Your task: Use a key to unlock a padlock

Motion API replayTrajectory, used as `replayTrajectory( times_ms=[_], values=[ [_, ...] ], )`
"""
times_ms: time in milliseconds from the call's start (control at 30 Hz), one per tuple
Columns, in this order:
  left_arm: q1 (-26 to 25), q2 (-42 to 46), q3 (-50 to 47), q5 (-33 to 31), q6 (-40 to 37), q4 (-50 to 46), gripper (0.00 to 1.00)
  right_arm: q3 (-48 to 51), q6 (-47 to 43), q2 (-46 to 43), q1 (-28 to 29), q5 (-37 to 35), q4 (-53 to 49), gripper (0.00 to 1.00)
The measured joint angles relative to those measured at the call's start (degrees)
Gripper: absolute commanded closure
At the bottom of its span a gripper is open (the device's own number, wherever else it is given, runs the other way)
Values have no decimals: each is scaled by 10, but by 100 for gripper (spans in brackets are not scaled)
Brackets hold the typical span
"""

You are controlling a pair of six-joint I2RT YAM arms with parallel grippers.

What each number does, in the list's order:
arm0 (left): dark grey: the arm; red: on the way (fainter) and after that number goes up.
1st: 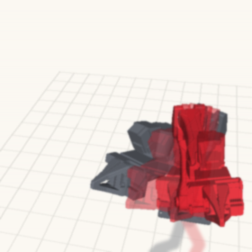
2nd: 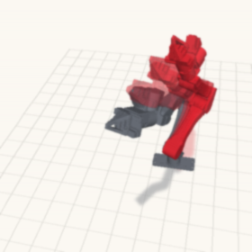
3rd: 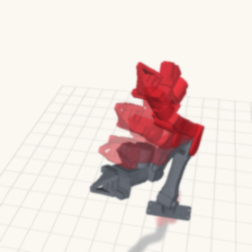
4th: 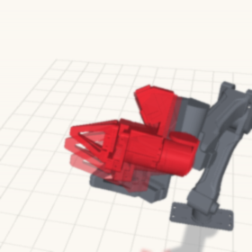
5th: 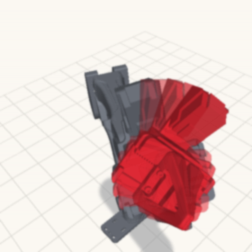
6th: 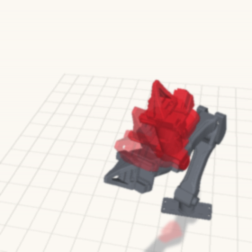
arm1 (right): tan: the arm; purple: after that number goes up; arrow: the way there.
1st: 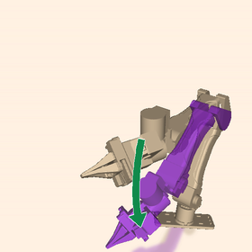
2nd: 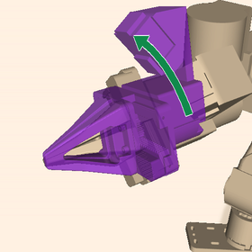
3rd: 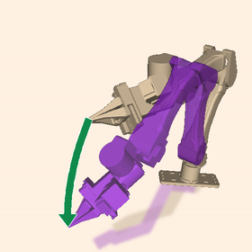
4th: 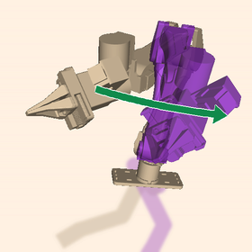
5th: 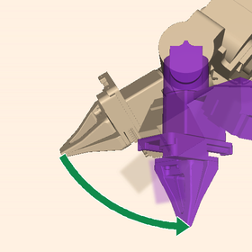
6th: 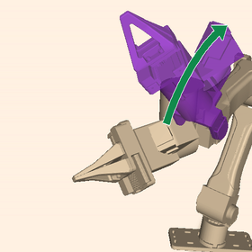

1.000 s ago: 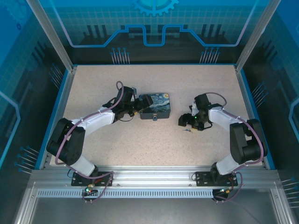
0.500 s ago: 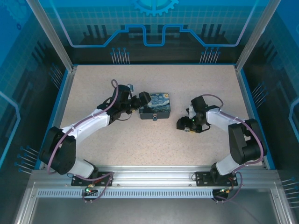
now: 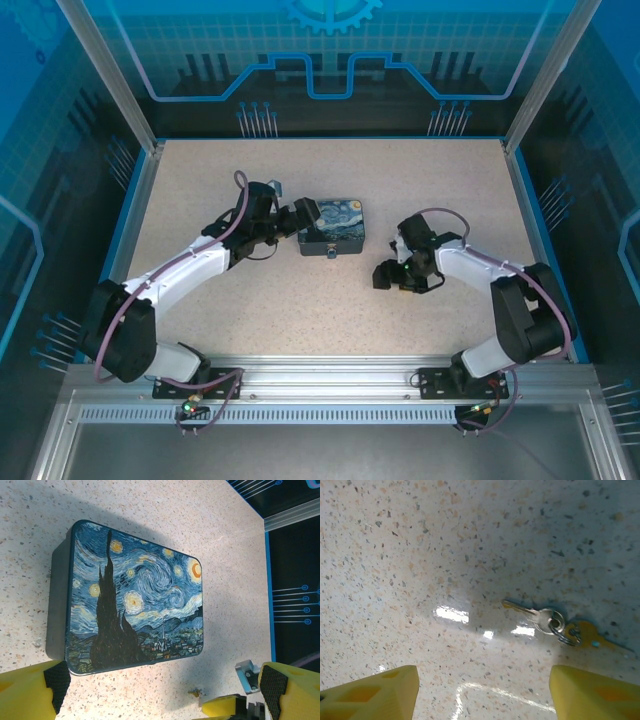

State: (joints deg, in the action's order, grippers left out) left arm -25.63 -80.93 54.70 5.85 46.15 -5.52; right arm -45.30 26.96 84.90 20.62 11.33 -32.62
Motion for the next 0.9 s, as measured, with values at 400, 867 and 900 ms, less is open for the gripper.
replayTrajectory(
  times_ms=[400,867,900],
  values=[
    [5,0,0,12,0,0,1,-60,-3,19,-2,-66,-23,24],
    [7,0,0,16,0,0,1,-45,-7,70,3,-73,21,26],
    [7,0,0,16,1,0,1,-38,-7,64,6,-73,26,27]
  ],
)
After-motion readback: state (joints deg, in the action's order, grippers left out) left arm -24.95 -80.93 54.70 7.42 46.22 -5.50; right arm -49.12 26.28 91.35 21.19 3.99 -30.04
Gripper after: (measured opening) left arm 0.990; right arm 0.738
